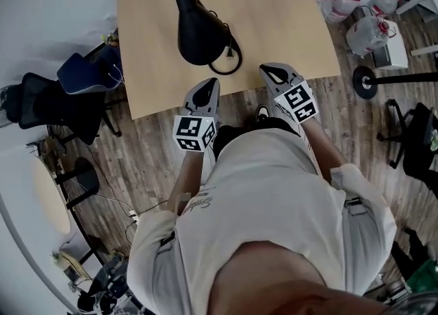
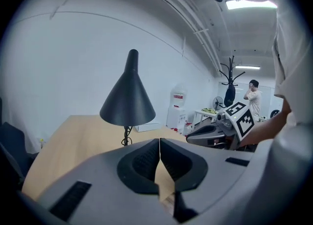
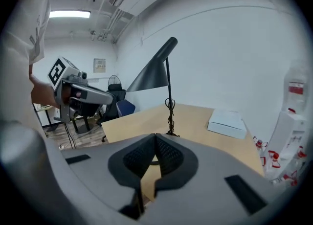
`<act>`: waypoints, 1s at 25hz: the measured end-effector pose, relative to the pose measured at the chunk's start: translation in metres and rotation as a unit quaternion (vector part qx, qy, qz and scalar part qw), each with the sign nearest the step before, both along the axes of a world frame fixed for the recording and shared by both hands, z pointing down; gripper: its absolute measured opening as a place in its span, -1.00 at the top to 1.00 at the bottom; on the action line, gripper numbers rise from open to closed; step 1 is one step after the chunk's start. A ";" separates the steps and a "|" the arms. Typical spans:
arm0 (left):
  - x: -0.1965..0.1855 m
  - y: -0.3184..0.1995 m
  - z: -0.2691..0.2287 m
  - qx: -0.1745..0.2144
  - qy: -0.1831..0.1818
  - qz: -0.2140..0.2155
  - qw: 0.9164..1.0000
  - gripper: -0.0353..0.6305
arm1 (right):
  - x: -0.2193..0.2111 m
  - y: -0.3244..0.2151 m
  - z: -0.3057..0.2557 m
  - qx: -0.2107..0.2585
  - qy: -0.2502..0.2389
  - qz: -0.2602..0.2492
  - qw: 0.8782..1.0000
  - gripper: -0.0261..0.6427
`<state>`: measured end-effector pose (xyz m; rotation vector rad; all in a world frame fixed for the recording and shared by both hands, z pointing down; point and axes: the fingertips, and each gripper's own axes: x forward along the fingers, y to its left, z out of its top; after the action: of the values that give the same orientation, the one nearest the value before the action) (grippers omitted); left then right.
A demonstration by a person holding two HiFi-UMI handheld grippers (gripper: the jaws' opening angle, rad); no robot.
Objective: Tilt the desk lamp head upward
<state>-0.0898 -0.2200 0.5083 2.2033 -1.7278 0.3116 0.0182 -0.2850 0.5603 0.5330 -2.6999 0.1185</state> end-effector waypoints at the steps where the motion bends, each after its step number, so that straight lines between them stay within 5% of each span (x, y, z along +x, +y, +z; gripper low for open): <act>1: -0.001 0.003 0.002 -0.003 0.003 -0.008 1.000 0.85 | -0.003 -0.001 0.004 0.000 0.004 -0.009 1.000 0.94; 9: -0.017 0.012 0.015 -0.016 0.022 -0.059 0.998 0.84 | -0.033 -0.013 0.058 -0.030 0.057 -0.066 0.996 0.94; 25: -0.021 -0.004 0.023 -0.023 0.037 -0.075 0.996 0.85 | -0.076 -0.034 0.159 -0.075 0.185 -0.142 0.970 0.94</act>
<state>-0.1110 -0.2235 0.5311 2.0138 -1.8133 0.2289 -0.0578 -0.3187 0.7192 0.1033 -2.3465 0.1281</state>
